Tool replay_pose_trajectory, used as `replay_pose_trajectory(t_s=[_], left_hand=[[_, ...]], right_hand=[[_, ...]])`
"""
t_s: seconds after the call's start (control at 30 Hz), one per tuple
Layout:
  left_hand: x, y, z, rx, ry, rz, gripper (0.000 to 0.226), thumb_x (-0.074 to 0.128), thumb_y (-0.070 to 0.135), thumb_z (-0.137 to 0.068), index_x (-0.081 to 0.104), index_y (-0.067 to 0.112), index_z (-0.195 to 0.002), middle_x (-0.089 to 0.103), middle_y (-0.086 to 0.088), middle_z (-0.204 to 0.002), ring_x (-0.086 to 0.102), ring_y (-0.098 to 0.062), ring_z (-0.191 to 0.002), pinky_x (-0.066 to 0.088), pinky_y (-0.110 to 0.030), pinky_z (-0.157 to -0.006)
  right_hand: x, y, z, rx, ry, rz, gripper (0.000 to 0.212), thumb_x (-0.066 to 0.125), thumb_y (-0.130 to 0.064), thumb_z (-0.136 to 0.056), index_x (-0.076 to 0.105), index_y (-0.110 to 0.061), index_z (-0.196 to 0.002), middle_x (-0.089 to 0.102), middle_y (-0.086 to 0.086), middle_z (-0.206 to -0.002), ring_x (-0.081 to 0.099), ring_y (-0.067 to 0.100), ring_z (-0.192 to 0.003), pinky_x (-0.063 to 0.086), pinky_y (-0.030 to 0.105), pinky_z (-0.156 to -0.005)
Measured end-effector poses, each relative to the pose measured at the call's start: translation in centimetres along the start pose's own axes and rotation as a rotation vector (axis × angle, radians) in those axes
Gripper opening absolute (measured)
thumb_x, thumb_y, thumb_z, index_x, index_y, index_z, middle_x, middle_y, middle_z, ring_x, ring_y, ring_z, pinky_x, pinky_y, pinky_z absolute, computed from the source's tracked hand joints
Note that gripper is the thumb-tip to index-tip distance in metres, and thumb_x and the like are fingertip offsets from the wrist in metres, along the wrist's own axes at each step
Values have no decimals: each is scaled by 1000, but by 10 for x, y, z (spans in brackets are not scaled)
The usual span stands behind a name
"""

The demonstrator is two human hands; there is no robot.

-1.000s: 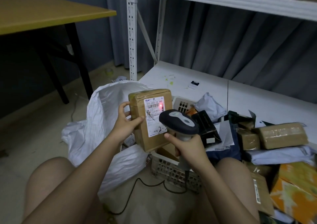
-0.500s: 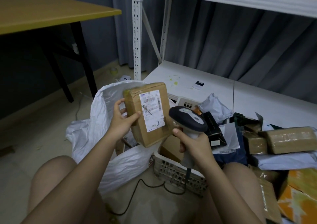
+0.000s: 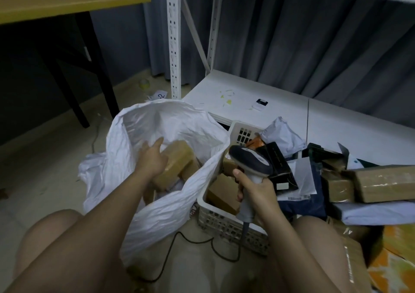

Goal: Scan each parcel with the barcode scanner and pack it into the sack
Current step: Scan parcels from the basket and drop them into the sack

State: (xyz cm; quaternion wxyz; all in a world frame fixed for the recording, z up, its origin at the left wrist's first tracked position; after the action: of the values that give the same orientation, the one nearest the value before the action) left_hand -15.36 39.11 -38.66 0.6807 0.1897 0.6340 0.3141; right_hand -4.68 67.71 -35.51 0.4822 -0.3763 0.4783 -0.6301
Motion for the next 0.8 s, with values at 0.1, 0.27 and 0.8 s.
replay_pose_trajectory(t_s=[0.1,0.27,0.8], left_hand=[[22,29,3,122,-32,34,48,53,11,-90,48,23,-137,41,-15,-144,53,-32,-117,44,-43,-100],[71,96,13,283,-100,68,29,53,10,-94,60,13,-122,55,-10,-126,60,-23,-99,45,-28,-83],[296,234,21,350,-421,-130,78,67,54,-80,32,21,-142,30,-11,-146,34,-33,-132,38,-47,-106]], right_hand=[[-30,6,-7,20,82,-23,28,71,-19,-87,54,-5,-69,49,12,-56,48,22,-49,43,28,-47],[-88,6,-19,19,279,-92,18,72,-17,-87,58,-8,-80,54,6,-58,53,15,-46,47,25,-44],[-191,32,-80,61,555,-380,38,73,-25,-86,64,3,-109,62,10,-71,56,12,-49,47,22,-46]])
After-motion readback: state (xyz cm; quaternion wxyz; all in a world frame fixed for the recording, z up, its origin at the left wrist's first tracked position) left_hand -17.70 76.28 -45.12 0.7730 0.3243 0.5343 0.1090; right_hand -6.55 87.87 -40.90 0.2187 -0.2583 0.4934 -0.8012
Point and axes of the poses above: each hand's wrist, its own z-axis away from the middle knuckle, its own x-axis out of the palm, y = z × x, the point moved 7 cm from there along -z, towards the middle knuckle
